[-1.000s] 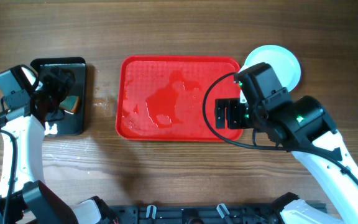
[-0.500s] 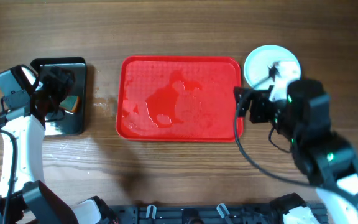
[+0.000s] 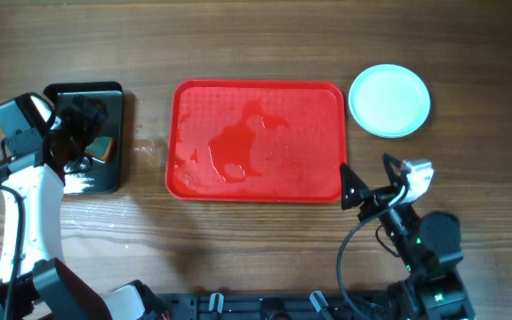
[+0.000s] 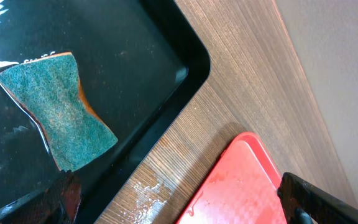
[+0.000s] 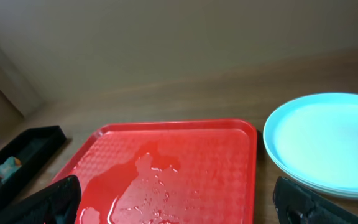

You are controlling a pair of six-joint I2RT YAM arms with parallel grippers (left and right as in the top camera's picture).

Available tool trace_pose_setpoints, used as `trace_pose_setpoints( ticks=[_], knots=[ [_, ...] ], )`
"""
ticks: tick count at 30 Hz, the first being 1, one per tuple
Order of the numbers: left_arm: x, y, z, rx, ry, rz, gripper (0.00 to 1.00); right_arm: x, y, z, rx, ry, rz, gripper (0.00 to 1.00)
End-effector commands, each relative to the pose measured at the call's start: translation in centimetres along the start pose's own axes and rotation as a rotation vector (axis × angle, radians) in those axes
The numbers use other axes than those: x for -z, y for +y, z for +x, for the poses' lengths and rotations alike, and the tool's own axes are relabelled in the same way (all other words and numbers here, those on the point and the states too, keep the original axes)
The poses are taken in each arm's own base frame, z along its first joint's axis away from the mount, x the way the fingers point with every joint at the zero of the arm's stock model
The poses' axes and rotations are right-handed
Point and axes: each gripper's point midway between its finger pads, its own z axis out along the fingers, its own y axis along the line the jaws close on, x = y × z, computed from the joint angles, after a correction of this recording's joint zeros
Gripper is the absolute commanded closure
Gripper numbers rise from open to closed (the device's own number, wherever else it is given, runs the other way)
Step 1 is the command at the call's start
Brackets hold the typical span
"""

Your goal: Clean dirty plates on tray and stack at the side

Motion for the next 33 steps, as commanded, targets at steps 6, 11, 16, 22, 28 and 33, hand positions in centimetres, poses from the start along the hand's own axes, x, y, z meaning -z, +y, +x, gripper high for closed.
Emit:
trace_pose_setpoints(
  ticks=[6,11,16,22,28,33],
  knots=[
    [0.5,-0.6,-0.2,-0.011,-0.008,0.023,0.0,0.8,-2.1,2.0,-0.036,-0.097,0.034,0.0],
    [0.5,-0.6,-0.2,-0.011,-0.008,0.023,0.0,1.4,-3.0,0.5,-0.021,-0.164,0.071,0.0],
    [0.5,-0.6,-0.2,-0.011,-0.008,0.023,0.0,2.0,-4.2,-0.4,0.012,-0.207,0.132,0.0],
    [0.5,-0.6,-0.2,-0.011,-0.008,0.023,0.0,2.5,-6.3,-1.0,0.025,-0.232,0.221,0.0],
    [0.5,-0.6,-0.2,-0.011,-0.008,0.023,0.0,2.7,-6.8,-1.1,0.048,-0.236,0.247,0.0],
    [0.5,-0.6,-0.2,-0.011,-0.008,0.023,0.0,2.7,-6.8,-1.1,0.052,-0.235,0.247,0.0]
  ],
)
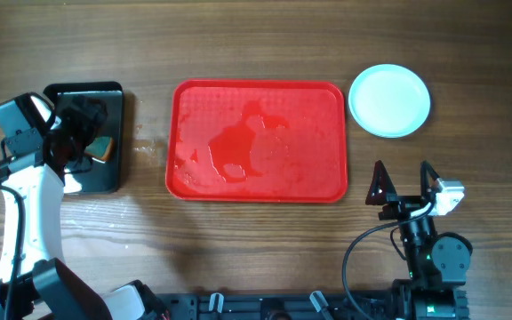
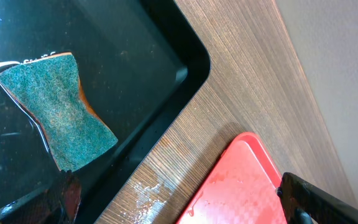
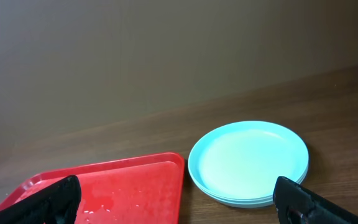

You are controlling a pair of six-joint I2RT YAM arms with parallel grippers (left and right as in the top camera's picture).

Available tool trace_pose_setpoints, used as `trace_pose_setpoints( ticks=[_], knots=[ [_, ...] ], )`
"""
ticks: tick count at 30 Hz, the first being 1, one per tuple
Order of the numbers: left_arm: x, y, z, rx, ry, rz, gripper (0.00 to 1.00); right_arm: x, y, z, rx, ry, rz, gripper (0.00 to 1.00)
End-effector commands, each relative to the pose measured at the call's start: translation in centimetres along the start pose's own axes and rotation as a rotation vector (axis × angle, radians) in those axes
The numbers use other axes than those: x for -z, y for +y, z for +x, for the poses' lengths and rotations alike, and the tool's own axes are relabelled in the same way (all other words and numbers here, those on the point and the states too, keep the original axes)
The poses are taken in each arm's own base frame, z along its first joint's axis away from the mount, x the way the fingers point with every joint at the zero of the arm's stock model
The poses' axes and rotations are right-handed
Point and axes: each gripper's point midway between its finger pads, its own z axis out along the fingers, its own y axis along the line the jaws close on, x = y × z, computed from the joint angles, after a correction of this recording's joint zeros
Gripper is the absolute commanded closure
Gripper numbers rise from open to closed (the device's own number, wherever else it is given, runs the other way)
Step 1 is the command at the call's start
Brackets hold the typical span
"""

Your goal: Clean dirty plates on tray and stack at the side

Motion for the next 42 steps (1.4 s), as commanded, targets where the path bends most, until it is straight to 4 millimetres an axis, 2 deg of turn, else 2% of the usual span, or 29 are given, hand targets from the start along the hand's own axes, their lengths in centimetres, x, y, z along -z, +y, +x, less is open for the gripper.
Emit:
trace_pose_setpoints(
  ticks=[1,10,42],
  knots=[
    [0.53,-0.57,-0.16,-0.011,-0.009,0.023,0.0,0.11,-0.39,-0.45,0.044,-0.022,0.022,0.0],
    [0.53,-0.57,-0.16,-0.011,-0.009,0.023,0.0,0.11,-0.42,-0.42,0.343,-0.017,0.026,0.0],
    [0.53,-0.57,-0.16,-0.011,-0.009,0.023,0.0,0.1,-0.34,-0.44,0.333,-0.018,0.022,0.0]
  ],
)
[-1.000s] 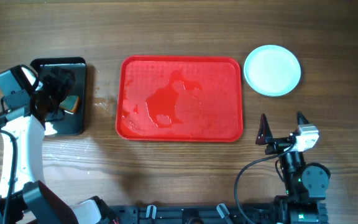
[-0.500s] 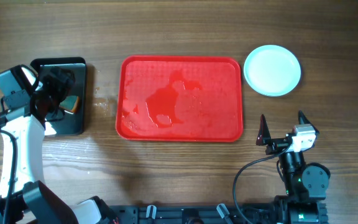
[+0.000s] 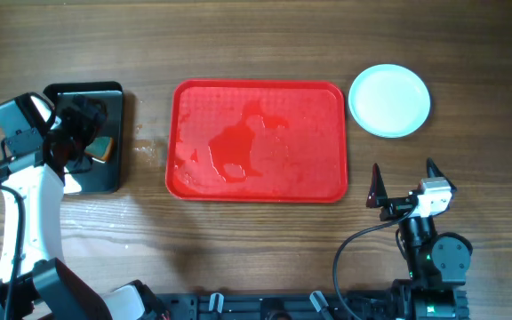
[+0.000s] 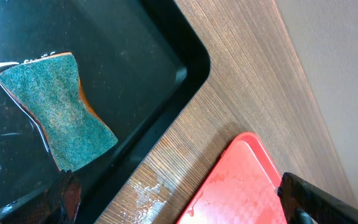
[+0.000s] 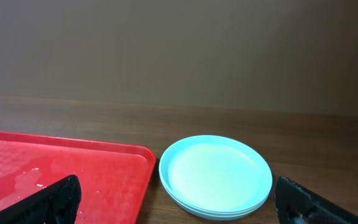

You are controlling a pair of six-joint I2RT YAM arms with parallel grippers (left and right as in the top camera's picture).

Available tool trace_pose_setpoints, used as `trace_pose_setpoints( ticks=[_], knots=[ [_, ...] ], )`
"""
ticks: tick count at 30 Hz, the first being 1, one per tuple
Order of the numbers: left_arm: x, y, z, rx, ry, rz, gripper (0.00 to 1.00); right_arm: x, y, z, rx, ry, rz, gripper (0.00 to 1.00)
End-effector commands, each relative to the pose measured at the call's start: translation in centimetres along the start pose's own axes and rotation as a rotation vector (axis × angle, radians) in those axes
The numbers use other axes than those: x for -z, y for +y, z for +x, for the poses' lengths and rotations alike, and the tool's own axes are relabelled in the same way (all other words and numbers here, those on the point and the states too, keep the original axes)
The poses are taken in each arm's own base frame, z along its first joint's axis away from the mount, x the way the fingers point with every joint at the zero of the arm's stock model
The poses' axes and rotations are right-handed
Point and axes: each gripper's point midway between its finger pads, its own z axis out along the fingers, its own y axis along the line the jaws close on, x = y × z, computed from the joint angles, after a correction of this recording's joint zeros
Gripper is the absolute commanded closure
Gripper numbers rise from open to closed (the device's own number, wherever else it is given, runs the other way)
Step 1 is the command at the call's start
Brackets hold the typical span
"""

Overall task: Clean dirty plates on tray and stack at the side
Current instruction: 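Set the sponge down in the black tray and open the left gripper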

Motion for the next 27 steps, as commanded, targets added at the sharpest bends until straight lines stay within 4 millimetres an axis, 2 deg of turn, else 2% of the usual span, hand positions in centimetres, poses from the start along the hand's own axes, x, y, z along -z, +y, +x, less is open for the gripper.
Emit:
trace_pose_setpoints(
  ticks=[1,7,15,20,23,27],
  knots=[
    [0.5,-0.6,-0.2,-0.011,-0.01,0.022,0.0,0.1,-0.4,-0.3,0.019,-0.015,0.022,0.0],
    [0.7,2.1,-1.3,-0.014,-0.083,-0.128,0.0,0.1,-0.4,-0.3,0.019,-0.015,0.021,0.0],
    [0.9,4.5,2.3,0.027,0.052,-0.222,0.0,0.1,-0.4,-0.3,0.019,-0.015,0.021,0.0],
    [-0.1,6.2,5.2,-0.044,0.115,-0.241,0.0,0.1,-0.4,-0.3,0.019,-0.015,0.021,0.0],
    [-0.9,5.0,6.3,-0.069,0.109,-0.134,0.0,0.1,-0.4,-0.3,0.019,-0.015,0.021,0.0],
    [-1.5,1.6,7.7,-0.16,0.052,0.079,0.0,0.1,-0.4,-0.3,0.019,-0.015,0.021,0.01]
  ],
)
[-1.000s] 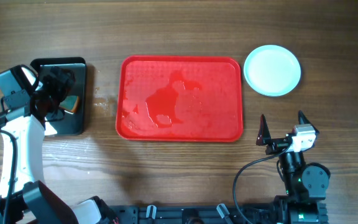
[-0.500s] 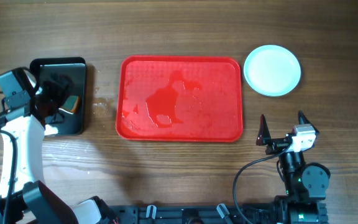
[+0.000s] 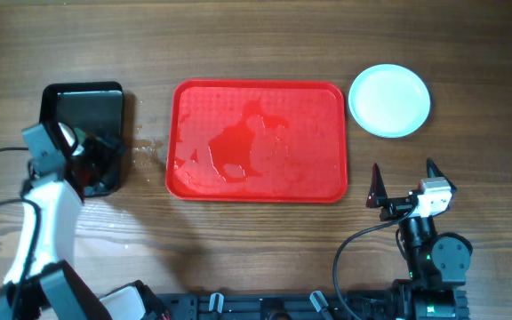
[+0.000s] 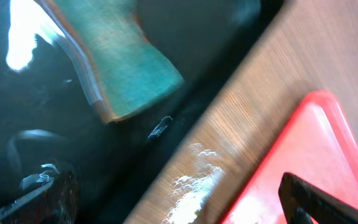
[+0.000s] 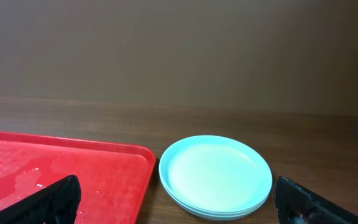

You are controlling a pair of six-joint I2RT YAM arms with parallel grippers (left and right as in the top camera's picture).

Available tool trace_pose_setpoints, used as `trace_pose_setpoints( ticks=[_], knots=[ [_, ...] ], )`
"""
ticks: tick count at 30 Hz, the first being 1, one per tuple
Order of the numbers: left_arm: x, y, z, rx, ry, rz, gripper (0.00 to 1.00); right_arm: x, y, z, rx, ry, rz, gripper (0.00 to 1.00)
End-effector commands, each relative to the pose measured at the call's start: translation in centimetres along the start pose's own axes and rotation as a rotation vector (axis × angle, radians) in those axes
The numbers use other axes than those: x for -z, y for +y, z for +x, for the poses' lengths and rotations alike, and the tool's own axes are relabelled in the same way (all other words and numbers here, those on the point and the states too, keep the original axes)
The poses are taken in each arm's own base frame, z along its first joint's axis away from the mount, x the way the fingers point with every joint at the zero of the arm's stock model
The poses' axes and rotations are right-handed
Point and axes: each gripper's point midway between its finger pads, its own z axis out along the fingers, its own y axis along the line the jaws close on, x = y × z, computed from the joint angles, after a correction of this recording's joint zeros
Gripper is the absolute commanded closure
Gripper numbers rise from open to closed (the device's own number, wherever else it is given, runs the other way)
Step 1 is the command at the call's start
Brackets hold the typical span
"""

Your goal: Clean dirty plates on tray and stack at the side

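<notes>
A stack of clean light-blue plates point(image 3: 389, 100) sits on the table right of the red tray point(image 3: 256, 182); the plates point(image 5: 215, 176) also show in the right wrist view. The tray holds only water patches, no plate. My right gripper point(image 3: 403, 175) stands open and empty near the front edge, facing the stack. The green sponge point(image 4: 114, 62) lies in the wet black tray point(image 3: 83, 102). My left gripper point(image 3: 103, 164) hangs open and empty over that tray's near right end. In the overhead view the left arm hides the sponge.
Water drops lie on the wood point(image 3: 145, 147) between the black tray and the red tray. The red tray's corner point(image 4: 303, 168) shows in the blurred left wrist view. Bare wood surrounds the plates.
My left arm has moved toward the near edge; its gripper is now over the black tray's near right end, with the sponge at the top of its view. The right arm has not moved.
My right gripper was at the red tray's near right corner, open and facing the tray. Then it stood farther back and right, facing the plate stack, and stayed there. My left gripper hung open beside the sponge, and has now shifted nearer.
</notes>
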Motion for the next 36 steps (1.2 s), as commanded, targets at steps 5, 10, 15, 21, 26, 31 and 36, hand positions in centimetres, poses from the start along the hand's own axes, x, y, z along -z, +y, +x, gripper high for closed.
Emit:
trace_pose_setpoints(
  ticks=[5,10,15,21,26,31,36],
  knots=[
    [1.4,-4.8,3.1,-0.215,-0.1,0.263,0.0,0.1,-0.4,-0.3,0.019,-0.015,0.021,0.0],
    [3.1,-5.2,4.2,-0.29,-0.204,0.337,0.0,0.1,-0.4,-0.3,0.019,-0.016,0.021,0.0],
    [3.9,-4.7,5.2,-0.314,-0.267,0.373,0.0,0.1,-0.4,-0.3,0.019,-0.015,0.022,0.0],
    [5.6,-4.2,6.4,-0.476,-0.381,0.4,0.0,0.1,-0.4,-0.3,0.019,-0.016,0.022,0.0],
    [6.6,-3.6,7.5,-0.592,-0.493,0.424,0.0,0.1,-0.4,-0.3,0.019,-0.015,0.022,0.0],
    [7.4,-3.6,7.7,-0.609,-0.562,0.454,0.0,0.1,-0.4,-0.3,0.019,-0.015,0.021,0.0],
    [8.0,-3.0,7.1,-0.593,-0.617,0.401,0.0,0.1,-0.4,-0.3,0.019,-0.015,0.021,0.0]
  ],
)
